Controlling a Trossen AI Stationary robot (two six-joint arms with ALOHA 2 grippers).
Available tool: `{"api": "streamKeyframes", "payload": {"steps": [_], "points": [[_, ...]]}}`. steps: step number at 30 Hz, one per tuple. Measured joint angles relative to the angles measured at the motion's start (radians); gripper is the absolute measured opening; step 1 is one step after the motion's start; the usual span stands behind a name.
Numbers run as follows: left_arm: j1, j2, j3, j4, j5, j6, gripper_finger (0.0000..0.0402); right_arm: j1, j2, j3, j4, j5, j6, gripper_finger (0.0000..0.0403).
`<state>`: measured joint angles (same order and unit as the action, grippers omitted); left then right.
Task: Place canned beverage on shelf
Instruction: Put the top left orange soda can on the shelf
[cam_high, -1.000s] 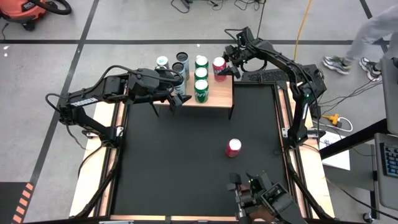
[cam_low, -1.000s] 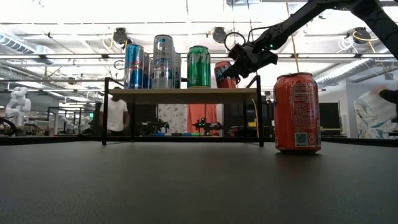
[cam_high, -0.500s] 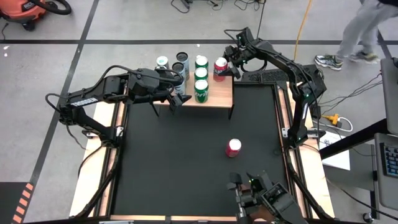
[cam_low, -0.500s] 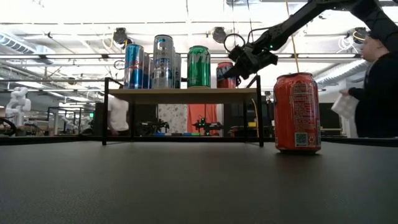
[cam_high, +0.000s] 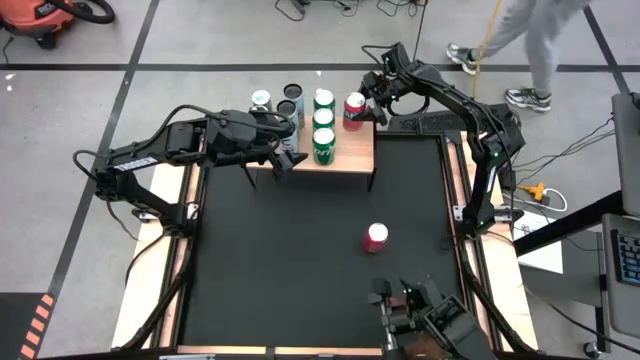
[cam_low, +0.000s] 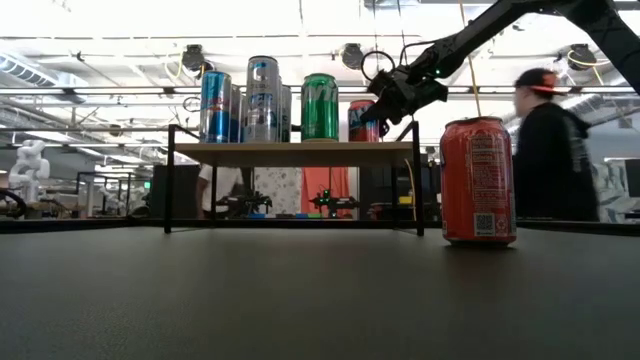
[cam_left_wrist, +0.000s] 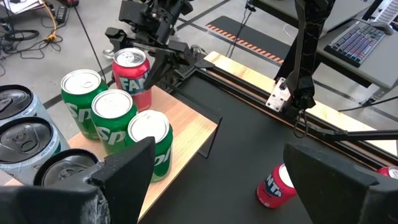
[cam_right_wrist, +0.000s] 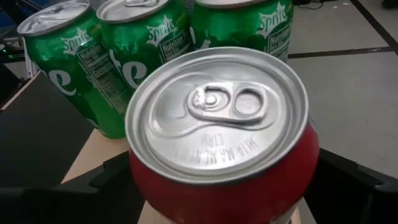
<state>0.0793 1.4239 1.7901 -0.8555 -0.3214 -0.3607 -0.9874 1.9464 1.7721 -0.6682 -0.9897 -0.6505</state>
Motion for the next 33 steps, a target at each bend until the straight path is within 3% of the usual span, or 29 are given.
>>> {"api": "streamKeyframes", "payload": {"steps": [20,33], "points": [[0.000,0.000,0.000,-0.005,0.000,0.001,0.0354,0.000,-0.048,0.000,0.001,-0.001,0.045,0.0359],[0.000,0.000,0.000,-0.011,0.000,0.000,0.0354,-0.001,-0.085,0.002,0.131,-0.001,0.138,0.0359]]}}
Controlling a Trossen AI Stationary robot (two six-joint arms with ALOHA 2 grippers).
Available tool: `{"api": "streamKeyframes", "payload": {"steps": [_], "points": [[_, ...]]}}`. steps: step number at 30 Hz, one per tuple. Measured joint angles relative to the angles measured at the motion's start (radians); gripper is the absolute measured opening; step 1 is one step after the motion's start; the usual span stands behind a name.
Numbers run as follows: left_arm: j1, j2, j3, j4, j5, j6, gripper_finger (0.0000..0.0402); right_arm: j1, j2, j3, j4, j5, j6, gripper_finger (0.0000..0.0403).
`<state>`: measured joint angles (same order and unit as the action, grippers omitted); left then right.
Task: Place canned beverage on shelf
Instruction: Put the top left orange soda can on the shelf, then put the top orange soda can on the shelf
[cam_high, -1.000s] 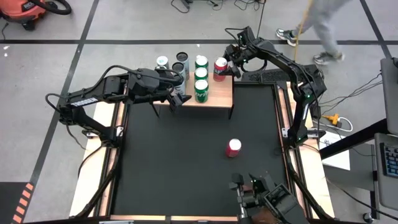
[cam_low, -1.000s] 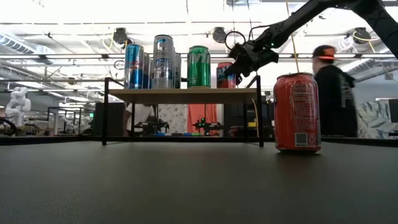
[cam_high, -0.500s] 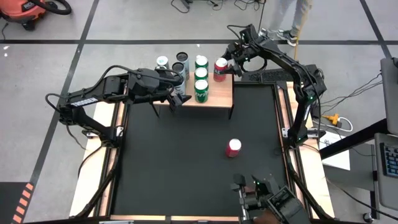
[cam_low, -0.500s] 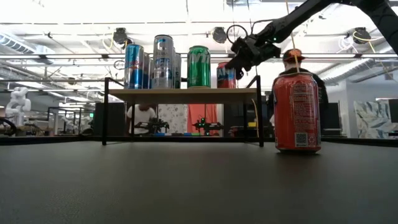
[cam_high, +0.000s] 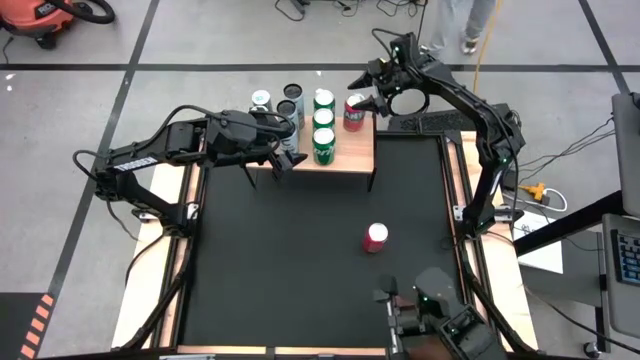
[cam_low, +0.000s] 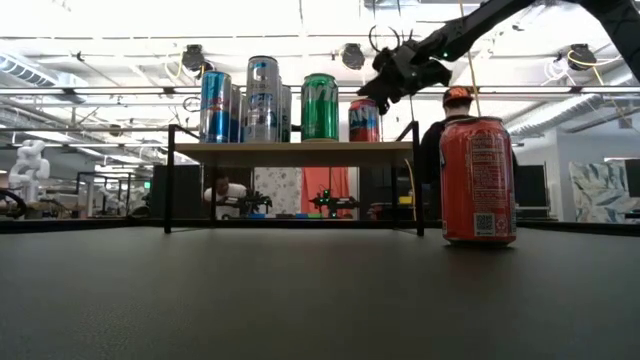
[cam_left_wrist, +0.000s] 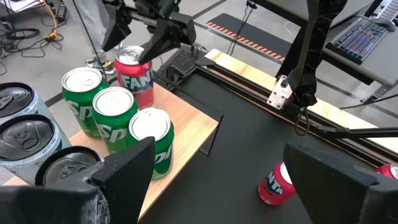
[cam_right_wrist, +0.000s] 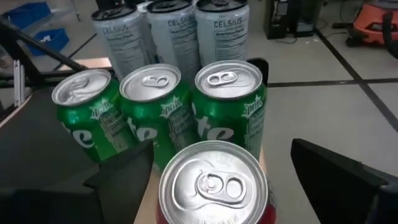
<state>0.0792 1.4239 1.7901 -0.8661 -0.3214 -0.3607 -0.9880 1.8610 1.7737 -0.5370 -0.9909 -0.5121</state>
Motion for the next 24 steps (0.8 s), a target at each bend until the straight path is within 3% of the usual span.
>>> {"api": "streamKeyframes", "payload": {"steps": [8,14,18,24], "points": [[0.000,0.000,0.000,0.000,0.000,0.000,0.0354,-0.001,-0.042,0.000,0.058,0.003,0.067,0.0359],[0.000,0.000,0.000,0.001,0.000,-0.025,0.0354,-0.001,-0.121,0.000,0.055,0.100,0.123,0.0359],[0.000,0.000,0.000,0.004,0.000,-0.029,0.0354,-0.001,-0.192,0.000,0.054,0.105,0.150,0.0359],[-0.001,0.000,0.000,0.004,0.000,-0.026,0.0354,0.001,-0.312,0.000,0.048,0.103,0.350,0.0359]]}}
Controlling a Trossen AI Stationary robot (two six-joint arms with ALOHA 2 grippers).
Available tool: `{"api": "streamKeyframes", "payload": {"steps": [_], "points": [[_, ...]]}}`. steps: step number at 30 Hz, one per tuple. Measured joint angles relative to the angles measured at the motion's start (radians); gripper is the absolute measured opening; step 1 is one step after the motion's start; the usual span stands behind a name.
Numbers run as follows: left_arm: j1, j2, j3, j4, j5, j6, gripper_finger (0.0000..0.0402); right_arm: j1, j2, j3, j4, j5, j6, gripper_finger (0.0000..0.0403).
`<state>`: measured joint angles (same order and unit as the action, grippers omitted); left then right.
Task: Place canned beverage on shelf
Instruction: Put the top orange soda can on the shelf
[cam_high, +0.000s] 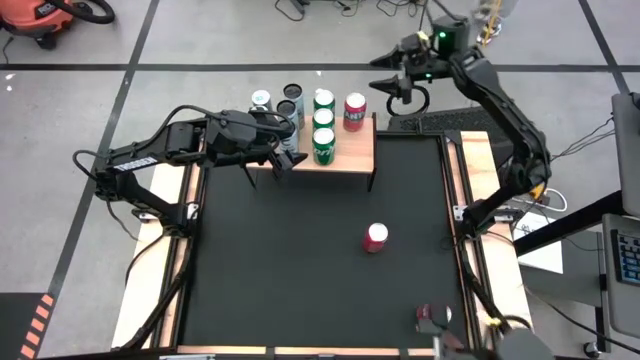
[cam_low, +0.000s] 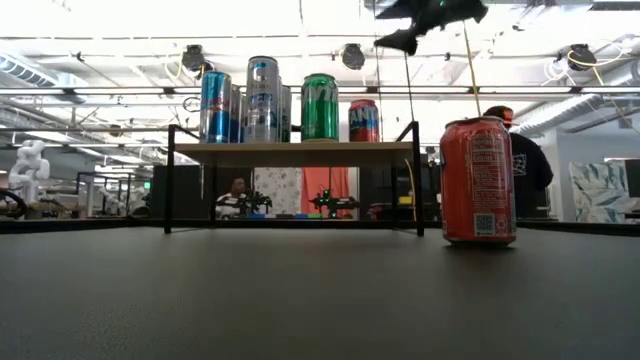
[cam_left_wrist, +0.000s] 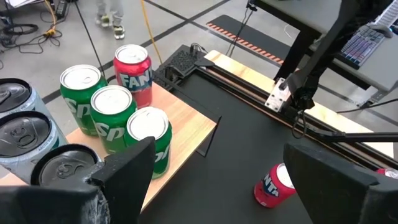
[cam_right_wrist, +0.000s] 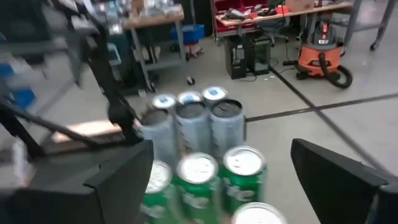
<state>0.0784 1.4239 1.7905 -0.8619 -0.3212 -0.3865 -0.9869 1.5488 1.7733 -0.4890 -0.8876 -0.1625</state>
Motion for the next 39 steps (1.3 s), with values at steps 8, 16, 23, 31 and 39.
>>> {"api": "streamKeyframes", "payload": {"steps": [8,16,23,31,39], "points": [[0.000,0.000,0.000,0.017,0.018,0.029,0.0354,0.036,-0.143,0.000,-0.146,-0.006,0.155,0.0359],[-0.004,-0.015,0.000,0.014,0.010,0.040,0.0354,0.134,-0.271,0.000,-0.409,0.073,0.113,0.0355],[-0.076,-0.077,0.001,-0.025,0.016,0.030,0.0354,0.248,-0.341,0.000,-0.582,0.142,0.128,0.0332],[-0.252,-0.094,0.001,-0.091,0.035,-0.027,0.0354,0.363,-0.361,0.000,-0.723,0.170,0.185,0.0322],[-0.367,-0.007,0.001,-0.089,0.014,-0.063,0.0354,0.453,-0.362,0.000,-0.856,0.242,0.173,0.0322]]}}
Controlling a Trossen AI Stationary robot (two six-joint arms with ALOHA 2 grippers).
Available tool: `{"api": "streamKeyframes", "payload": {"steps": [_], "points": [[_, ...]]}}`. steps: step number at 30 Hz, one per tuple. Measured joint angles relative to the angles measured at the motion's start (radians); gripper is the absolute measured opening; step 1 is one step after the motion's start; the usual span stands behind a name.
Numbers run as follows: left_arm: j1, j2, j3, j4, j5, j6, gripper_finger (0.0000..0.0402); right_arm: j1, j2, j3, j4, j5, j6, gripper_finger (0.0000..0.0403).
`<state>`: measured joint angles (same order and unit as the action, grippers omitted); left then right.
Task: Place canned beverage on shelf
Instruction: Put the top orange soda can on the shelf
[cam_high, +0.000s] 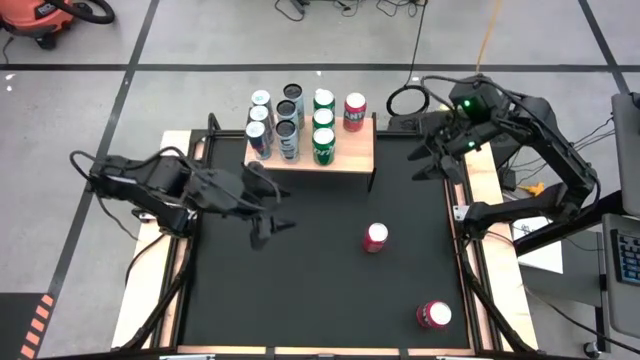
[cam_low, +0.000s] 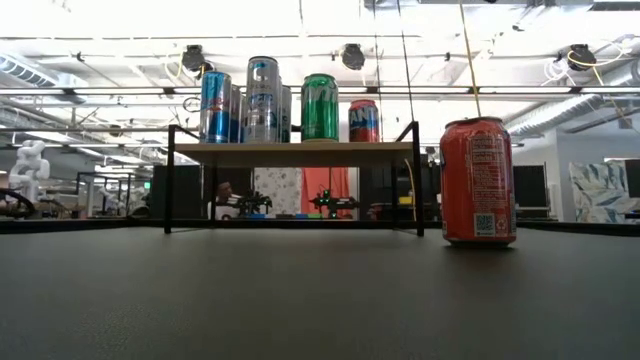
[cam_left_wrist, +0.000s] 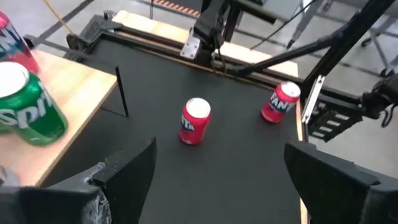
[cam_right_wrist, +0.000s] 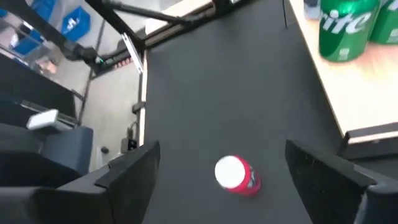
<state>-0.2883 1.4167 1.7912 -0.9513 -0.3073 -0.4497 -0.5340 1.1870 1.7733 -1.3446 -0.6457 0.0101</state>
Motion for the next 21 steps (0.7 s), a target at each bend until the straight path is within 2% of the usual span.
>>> {"api": "streamKeyframes", "payload": {"steps": [6,17,21], "points": [[-0.007,0.077,0.000,0.014,-0.014,-0.070,0.0354,0.036,-0.001,0.000,-0.061,0.020,-0.007,0.0322],[-0.009,0.209,0.000,0.206,-0.023,-0.136,0.0354,0.081,-0.049,0.000,-0.109,0.021,-0.070,0.0322],[-0.016,0.237,-0.001,0.239,-0.022,-0.147,0.0354,0.101,-0.060,0.000,-0.113,0.022,-0.037,0.0322]]}}
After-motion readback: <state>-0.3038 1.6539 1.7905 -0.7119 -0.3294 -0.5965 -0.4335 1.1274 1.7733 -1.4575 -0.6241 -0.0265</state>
